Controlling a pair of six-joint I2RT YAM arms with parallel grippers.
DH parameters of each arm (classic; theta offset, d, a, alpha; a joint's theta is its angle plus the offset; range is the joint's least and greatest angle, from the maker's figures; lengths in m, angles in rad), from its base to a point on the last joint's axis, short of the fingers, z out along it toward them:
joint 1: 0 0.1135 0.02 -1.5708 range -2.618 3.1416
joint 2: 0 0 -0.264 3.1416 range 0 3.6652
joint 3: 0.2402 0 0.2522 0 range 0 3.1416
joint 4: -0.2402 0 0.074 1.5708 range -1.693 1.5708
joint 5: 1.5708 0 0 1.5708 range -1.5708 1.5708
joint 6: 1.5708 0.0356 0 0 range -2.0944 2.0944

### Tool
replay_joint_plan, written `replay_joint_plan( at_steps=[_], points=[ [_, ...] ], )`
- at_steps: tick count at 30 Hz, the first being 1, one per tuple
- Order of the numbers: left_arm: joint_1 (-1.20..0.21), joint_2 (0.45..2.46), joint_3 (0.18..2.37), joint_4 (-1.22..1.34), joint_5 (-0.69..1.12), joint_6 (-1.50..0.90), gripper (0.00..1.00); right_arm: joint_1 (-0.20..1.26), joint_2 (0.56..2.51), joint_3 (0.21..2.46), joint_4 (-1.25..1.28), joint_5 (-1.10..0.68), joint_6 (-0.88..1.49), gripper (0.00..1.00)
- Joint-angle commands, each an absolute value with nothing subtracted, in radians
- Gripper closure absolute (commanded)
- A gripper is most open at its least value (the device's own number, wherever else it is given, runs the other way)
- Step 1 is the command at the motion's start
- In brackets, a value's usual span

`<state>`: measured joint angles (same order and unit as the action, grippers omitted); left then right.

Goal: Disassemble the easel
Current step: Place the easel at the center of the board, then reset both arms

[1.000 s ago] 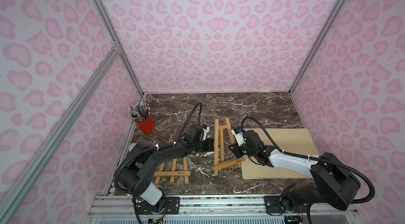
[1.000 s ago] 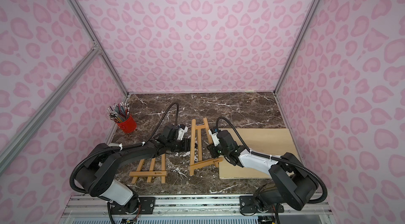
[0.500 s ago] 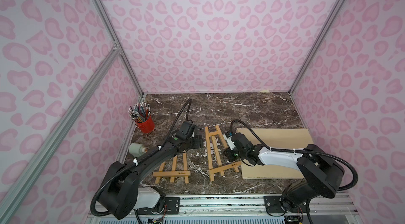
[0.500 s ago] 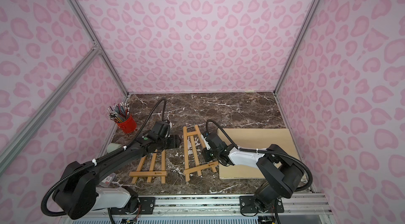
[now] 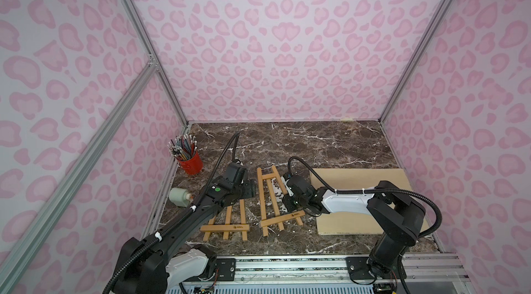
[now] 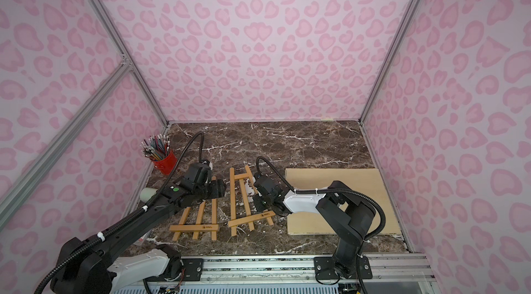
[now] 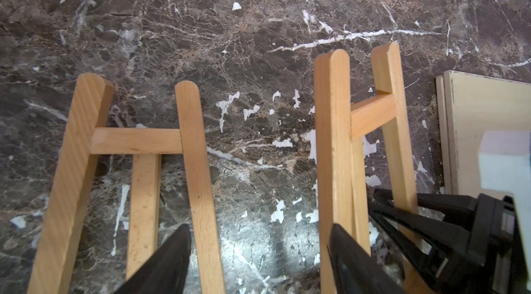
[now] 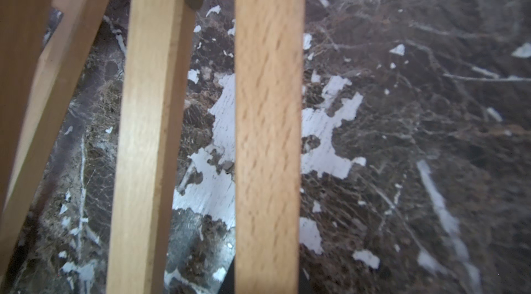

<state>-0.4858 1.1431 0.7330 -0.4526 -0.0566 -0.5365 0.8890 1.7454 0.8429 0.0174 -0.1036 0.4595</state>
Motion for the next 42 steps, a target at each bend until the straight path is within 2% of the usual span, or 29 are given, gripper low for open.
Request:
replay_joint_plan(
  at_steps=[1,8,17,21,27,31,34,42],
  points=[
    [-0.478,1.127,0.728,-0.472,-0.075,-0.519,0.22,0.891,1.759,0.836,-0.098,-0.072,0.475,0.74],
    [-0.472,1.107,0.73,-0.488,-0.082,-0.503,0.21,0.891,1.746,0.838,-0.096,-0.077,0.478,0.67],
    [-0.425,1.06,0.736,-0.523,-0.117,-0.44,0.13,0.855,1.63,0.848,-0.143,-0.068,0.45,0.55],
    [-0.37,1.033,0.736,-0.534,-0.138,-0.373,0.07,0.807,1.538,0.836,-0.161,-0.064,0.425,0.44],
    [-0.339,1.043,0.778,-0.523,-0.214,-0.301,0.02,0.665,1.359,0.797,-0.134,-0.08,0.33,0.19],
    [-0.322,1.036,0.795,-0.492,-0.258,-0.223,0.0,0.565,1.281,0.779,-0.114,-0.032,0.254,0.06],
    [-0.306,1.025,0.787,-0.438,-0.262,-0.148,0.01,0.456,1.253,0.764,-0.085,-0.067,0.198,0.02],
    [-0.208,1.041,0.718,-0.251,-0.239,-0.059,0.01,0.134,1.174,0.633,0.133,-0.118,0.113,0.02]
  ],
)
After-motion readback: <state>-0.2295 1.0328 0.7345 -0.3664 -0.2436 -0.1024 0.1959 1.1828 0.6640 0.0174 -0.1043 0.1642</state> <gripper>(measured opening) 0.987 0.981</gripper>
